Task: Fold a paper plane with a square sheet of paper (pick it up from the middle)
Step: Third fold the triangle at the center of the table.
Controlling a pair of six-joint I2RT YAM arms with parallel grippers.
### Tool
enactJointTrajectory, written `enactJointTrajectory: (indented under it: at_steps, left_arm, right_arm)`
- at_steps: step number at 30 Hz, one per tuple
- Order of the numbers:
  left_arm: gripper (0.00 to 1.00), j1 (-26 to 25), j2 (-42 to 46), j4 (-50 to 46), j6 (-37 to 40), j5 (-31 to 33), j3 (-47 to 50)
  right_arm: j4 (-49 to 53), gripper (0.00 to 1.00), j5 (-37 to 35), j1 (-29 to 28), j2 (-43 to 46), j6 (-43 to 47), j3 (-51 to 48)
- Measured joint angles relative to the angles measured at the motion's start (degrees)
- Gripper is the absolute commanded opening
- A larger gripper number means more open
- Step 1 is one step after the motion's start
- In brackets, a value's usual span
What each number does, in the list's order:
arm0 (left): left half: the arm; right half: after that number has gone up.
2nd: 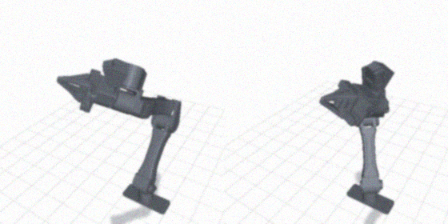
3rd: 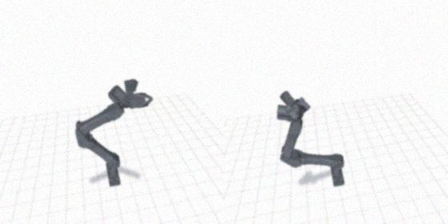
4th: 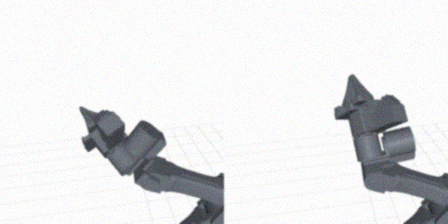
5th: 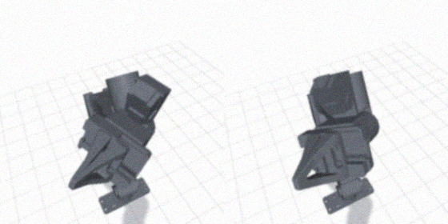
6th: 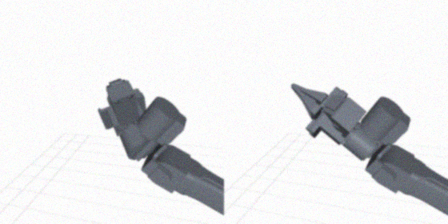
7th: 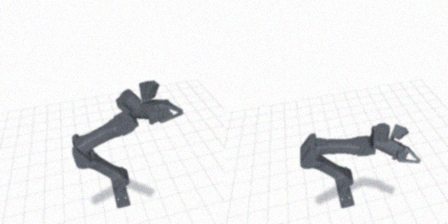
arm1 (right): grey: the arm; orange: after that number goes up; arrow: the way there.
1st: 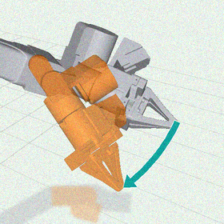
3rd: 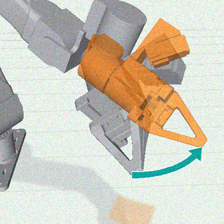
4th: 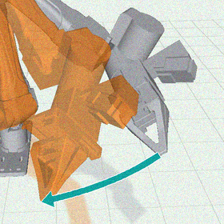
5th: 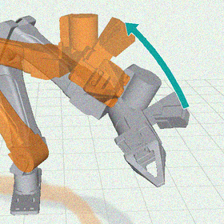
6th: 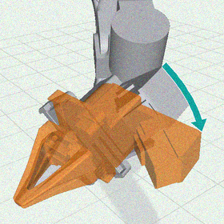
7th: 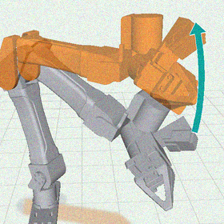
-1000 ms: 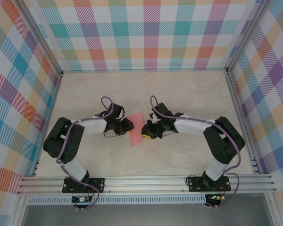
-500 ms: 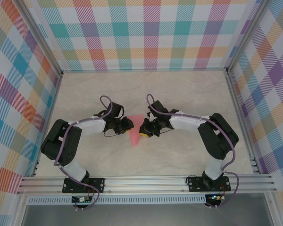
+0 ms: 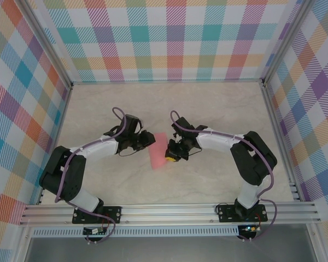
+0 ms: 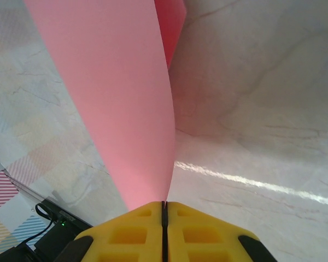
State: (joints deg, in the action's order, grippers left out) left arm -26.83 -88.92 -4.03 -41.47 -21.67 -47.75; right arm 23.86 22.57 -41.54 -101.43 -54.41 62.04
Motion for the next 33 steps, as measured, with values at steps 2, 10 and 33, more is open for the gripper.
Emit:
enactJointTrajectory:
  at_steps: [2, 10, 33]
  left_arm:
    - [0.21, -0.4, -1.5, 0.2, 0.2, -0.4, 0.0]
    - [0.20, -0.9, -6.4, -0.1, 0.2, -0.4, -0.8]
    - [0.18, -0.9, -9.3, -1.8, 1.0, 2.4, -2.5]
  right_arm:
    - [0.8, 0.08, 0.0, 0.0, 0.4, 0.1, 0.0]
    - [1.9, 0.11, -0.1, -0.1, -0.5, 0.2, 2.3]
    - [-2.1, 0.23, 2.6, -0.2, -1.7, -2.0, 3.3]
